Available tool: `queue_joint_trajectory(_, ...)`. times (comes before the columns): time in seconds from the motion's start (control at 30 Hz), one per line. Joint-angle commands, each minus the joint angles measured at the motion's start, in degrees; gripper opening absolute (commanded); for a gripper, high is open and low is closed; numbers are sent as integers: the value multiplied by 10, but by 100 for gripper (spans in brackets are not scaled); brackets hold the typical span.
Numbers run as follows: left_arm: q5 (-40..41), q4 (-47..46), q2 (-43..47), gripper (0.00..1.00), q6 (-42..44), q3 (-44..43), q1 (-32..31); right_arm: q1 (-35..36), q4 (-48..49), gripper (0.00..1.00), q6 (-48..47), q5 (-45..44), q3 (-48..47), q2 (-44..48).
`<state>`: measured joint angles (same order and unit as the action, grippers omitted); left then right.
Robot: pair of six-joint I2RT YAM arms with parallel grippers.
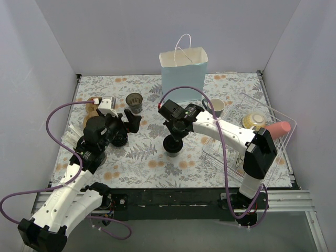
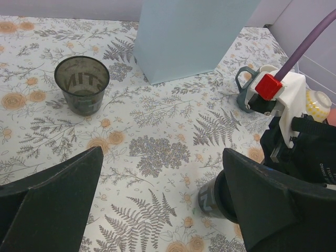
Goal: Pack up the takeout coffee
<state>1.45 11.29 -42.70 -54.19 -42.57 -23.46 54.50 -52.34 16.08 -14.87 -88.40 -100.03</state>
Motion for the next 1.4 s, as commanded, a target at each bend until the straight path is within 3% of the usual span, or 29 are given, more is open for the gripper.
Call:
queue_joint_trajectory(0.0, 1, -8, 10, 98, 10, 6, 0, 3, 18, 1, -5, -1, -23, -1)
queue_joint_trajectory(0.47, 4, -8, 16, 98, 13, 9, 0, 3, 7, 1, 11, -22, -29, -10)
queue_joint_trajectory(0.6, -7, -5, 12, 98, 14, 8, 0, 3, 7, 24, 17, -20, -40, 3)
queue_joint_trajectory(0.7, -14, 4, 4, 98, 15, -1, 0, 3, 11, 34, 19, -15, -47, 17)
queue_joint_trajectory(0.97, -86, 50, -21, 98, -11, -36, 0, -23, 89, 50, 4, 55, 30, 72)
queue_joint_trajectory(1.03, -136, 60, -40, 98, -25, -45, -1, -40, 137, 53, -10, 106, 61, 95)
queue_joint_trajectory(1.1, -173, 66, -52, 94, -47, -45, -1, -64, 182, 66, -25, 189, 114, 124)
queue_joint_trajectory(1.2, -224, 65, -76, 91, -77, -37, -1, -98, 247, 74, -41, 289, 164, 142)
queue_joint_trajectory(1.37, -271, 52, -111, 86, -103, -8, -4, -146, 289, 78, -67, 353, 205, 142)
